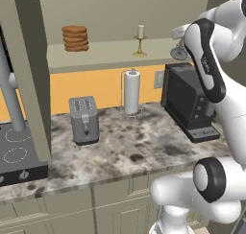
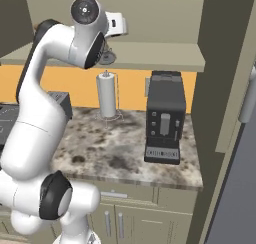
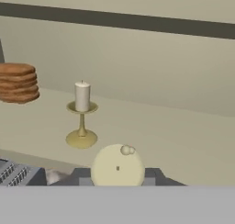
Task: Pick the candle and candle from the dining table and place them in the open cabinet. Close the cabinet after placing the objects.
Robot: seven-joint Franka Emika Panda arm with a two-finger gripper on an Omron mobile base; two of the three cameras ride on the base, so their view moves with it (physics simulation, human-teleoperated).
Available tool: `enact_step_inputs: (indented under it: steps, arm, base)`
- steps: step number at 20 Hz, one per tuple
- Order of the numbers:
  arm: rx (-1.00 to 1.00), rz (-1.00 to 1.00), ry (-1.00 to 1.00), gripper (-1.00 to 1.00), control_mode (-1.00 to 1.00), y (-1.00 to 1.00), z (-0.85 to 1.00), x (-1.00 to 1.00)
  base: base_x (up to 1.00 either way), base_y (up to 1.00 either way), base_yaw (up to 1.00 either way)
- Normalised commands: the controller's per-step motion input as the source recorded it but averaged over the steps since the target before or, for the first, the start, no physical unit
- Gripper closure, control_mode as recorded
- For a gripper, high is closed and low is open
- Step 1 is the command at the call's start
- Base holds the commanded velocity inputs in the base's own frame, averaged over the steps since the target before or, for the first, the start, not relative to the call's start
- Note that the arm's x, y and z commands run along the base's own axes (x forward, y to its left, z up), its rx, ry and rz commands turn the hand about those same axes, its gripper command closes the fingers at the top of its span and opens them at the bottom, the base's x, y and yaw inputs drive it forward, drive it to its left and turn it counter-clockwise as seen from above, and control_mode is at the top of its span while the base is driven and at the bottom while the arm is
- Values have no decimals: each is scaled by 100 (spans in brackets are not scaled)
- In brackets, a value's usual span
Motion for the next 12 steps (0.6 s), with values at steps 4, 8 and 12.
enact_step_inputs:
  steps: [4, 8, 12]
  arm:
    - [0, 0, 0, 100, -100, -3, 0, 46]
    - [0, 0, 0, 100, -100, -7, 0, 40]
    - [0, 0, 0, 100, -100, -18, 0, 30]
  base:
    - [0, 0, 0]
    - [0, 0, 0]
    - [0, 0, 0]
